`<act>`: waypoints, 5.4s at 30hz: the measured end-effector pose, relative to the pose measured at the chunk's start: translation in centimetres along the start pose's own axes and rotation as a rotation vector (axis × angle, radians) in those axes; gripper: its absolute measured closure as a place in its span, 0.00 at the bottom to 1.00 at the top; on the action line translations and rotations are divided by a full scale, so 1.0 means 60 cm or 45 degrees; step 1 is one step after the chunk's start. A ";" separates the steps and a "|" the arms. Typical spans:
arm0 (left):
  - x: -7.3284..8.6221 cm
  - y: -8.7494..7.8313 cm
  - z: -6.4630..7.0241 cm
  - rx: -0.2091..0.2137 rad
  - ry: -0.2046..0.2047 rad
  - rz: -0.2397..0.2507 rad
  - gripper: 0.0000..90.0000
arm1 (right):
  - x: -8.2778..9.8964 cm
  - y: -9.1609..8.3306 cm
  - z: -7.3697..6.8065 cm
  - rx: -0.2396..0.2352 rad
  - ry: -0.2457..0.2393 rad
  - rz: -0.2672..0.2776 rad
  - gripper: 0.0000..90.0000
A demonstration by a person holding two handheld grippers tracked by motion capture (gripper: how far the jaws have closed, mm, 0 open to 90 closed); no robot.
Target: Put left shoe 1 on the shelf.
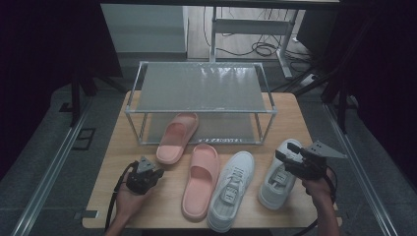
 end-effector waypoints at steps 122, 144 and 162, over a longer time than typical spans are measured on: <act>-0.159 0.166 -0.004 -0.050 0.017 -0.071 0.99 | 0.004 0.006 0.001 -0.004 -0.004 -0.019 0.46; -0.071 0.047 0.019 0.097 -0.048 0.072 1.00 | 0.004 0.007 -0.001 -0.001 -0.005 -0.021 0.46; -0.039 -0.001 0.052 0.213 -0.036 0.091 1.00 | 0.005 0.012 -0.004 -0.006 -0.011 -0.032 0.46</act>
Point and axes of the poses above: each handheld gripper's, and its own axes: y roughly forward along the jaws, x roughly out of its underside, z roughly to its right, the point moved 2 cm from there along y, roughly forward along the jaws, and after that the axes turned 10 degrees about -x, right-handed, at the moved point
